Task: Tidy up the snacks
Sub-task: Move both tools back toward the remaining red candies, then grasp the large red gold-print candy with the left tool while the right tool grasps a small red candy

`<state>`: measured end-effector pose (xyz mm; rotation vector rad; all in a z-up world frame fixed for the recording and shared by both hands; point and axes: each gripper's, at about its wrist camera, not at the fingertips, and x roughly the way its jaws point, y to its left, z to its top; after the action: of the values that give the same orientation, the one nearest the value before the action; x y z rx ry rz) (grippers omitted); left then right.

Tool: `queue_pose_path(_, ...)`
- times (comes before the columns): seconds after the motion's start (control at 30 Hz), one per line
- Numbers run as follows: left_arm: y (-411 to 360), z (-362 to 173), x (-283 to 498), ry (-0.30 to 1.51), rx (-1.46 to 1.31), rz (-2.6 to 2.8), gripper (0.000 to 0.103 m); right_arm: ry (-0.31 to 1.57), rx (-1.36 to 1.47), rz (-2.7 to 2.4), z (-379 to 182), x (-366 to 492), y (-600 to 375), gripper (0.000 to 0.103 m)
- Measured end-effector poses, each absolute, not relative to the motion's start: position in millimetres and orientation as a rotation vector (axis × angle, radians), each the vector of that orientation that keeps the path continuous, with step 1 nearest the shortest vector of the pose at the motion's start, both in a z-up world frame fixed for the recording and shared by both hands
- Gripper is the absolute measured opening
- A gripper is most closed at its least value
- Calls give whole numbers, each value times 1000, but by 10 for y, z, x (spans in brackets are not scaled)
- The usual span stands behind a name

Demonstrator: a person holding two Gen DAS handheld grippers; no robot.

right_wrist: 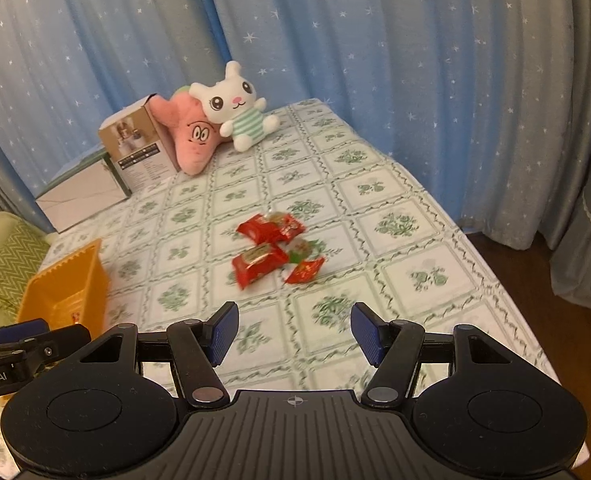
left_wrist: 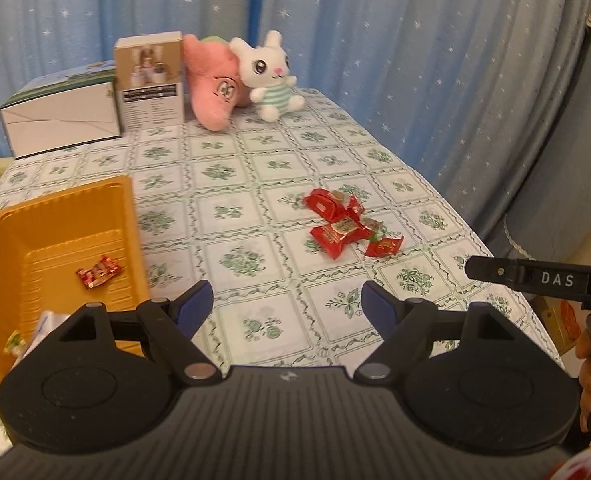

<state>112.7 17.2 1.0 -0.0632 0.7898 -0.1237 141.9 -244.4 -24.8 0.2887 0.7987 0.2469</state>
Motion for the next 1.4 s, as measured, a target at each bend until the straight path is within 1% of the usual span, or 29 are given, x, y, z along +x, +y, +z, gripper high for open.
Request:
queue_pose_path(0.27, 64, -235, 1543, 840, -43, -153, 79, 811, 255, 260, -523, 1775, -2456, 62)
queue_pose_path(0.87, -5, -579, 2260, 824, 62, -161, 79, 816, 82, 427, -1159, 2492, -2141, 62)
queue_pose_path(0.9, -11, -590, 2279, 825, 64, -166, 79, 817, 81, 431, -1178, 2525, -2129, 61)
queue_pose_path(0.97, -25, -611, 2318, 829, 68, -173, 79, 828, 90, 436, -1221, 2609, -2108, 56)
queue_pose_path(1.0, -30, -621, 2338, 832, 71, -176, 79, 838, 88, 436, -1242, 2650, -2097, 50)
queue_pose_path(1.1, -49, -651, 2401, 847, 81, -182, 79, 857, 84, 440, -1294, 2712, -2068, 44)
queue_pose_path(1.13, -57, -666, 2419, 851, 86, -184, 79, 861, 85, 440, -1304, 2719, -2064, 40)
queue_pose_path(1.2, -72, -694, 2447, 857, 97, -190, 79, 866, 89, 437, -1316, 2730, -2061, 34)
queue_pose_path(1.4, -132, -788, 2505, 869, 111, -218, 79, 865, 107, 431, -1332, 2770, -2055, 33)
